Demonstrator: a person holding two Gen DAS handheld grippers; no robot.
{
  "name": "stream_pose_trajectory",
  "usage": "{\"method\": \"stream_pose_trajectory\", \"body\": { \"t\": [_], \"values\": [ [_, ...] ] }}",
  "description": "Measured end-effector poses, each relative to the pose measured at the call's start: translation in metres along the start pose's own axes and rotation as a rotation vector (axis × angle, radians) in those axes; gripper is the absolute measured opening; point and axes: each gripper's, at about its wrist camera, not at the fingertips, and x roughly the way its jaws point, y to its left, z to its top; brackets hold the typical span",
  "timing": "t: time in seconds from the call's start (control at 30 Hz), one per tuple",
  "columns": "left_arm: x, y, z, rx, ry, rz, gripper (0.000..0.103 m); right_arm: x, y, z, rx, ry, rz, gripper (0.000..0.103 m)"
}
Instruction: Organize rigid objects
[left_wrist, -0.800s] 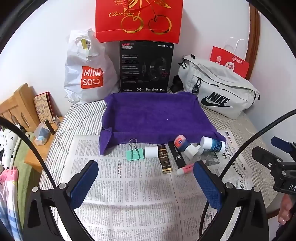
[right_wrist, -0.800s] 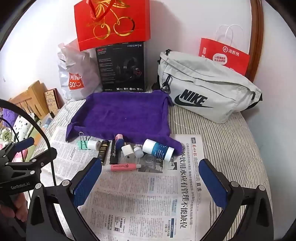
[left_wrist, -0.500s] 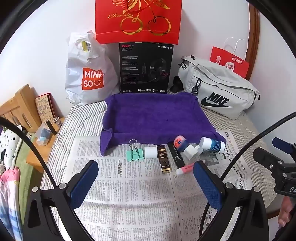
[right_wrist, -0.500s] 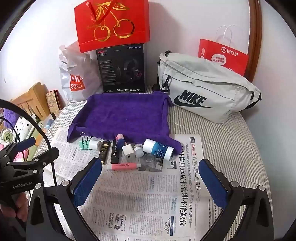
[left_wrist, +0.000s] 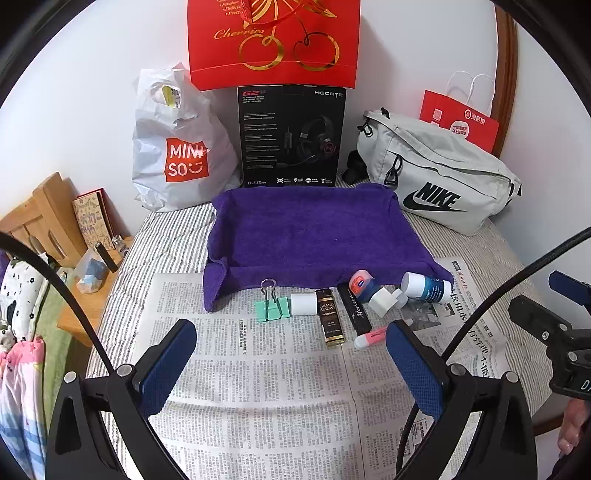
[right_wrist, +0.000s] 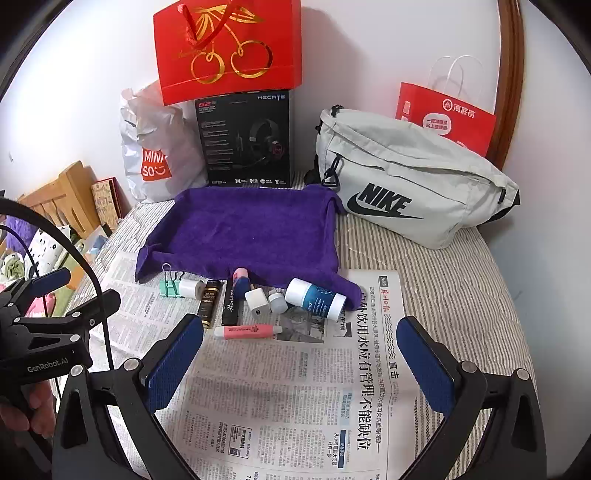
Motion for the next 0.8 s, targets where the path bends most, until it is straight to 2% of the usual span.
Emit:
{"method": "stream_pose_trajectory", "body": {
  "t": [0.8],
  "values": [
    [-0.0070,0.0013,0.0012,-0.004,-0.009,-0.008,0.103,-0.0029,-0.0014,-0.0027,0.007,-0.004,0.004,0.103]
  ]
}}
